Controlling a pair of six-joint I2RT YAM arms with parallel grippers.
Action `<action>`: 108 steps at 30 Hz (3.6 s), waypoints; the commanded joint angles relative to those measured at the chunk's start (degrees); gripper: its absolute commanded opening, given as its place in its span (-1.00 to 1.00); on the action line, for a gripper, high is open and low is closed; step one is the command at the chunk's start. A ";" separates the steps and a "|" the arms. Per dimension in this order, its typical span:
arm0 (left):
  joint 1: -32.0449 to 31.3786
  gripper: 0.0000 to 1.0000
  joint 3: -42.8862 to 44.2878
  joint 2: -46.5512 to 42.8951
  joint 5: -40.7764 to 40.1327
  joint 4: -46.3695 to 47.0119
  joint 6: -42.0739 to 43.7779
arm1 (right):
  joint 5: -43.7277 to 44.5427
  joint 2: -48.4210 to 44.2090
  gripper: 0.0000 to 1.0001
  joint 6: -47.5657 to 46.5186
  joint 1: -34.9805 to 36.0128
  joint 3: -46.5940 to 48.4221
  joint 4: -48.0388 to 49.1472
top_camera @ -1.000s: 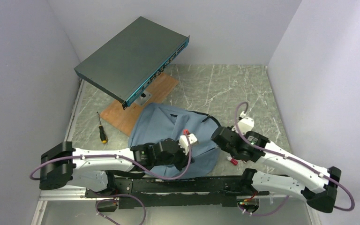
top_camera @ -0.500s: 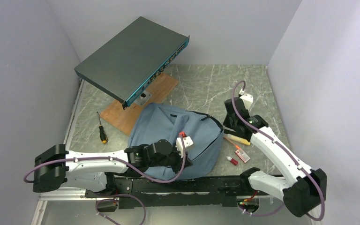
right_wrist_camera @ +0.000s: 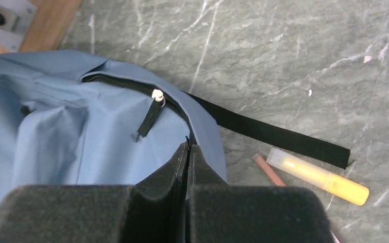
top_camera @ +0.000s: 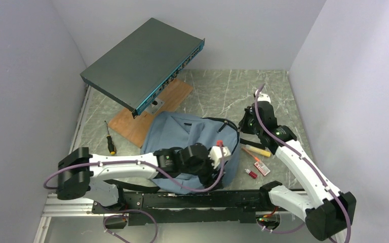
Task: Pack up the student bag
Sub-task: Zip the student bag at the center of the board.
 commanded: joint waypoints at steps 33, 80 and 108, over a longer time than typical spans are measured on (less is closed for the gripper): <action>0.36 -1.00 0.18 9.72 -13.06 9.42 -3.70 | -4.18 17.65 -1.00 -0.04 -0.47 18.67 4.19; -6.17 -1.00 5.10 15.87 -2.48 10.46 1.81 | 1.95 36.24 -1.00 2.15 -0.27 30.68 1.32; 4.38 -0.06 3.78 11.27 10.93 14.35 -6.07 | -0.14 20.05 -1.00 1.83 -0.47 19.74 -1.29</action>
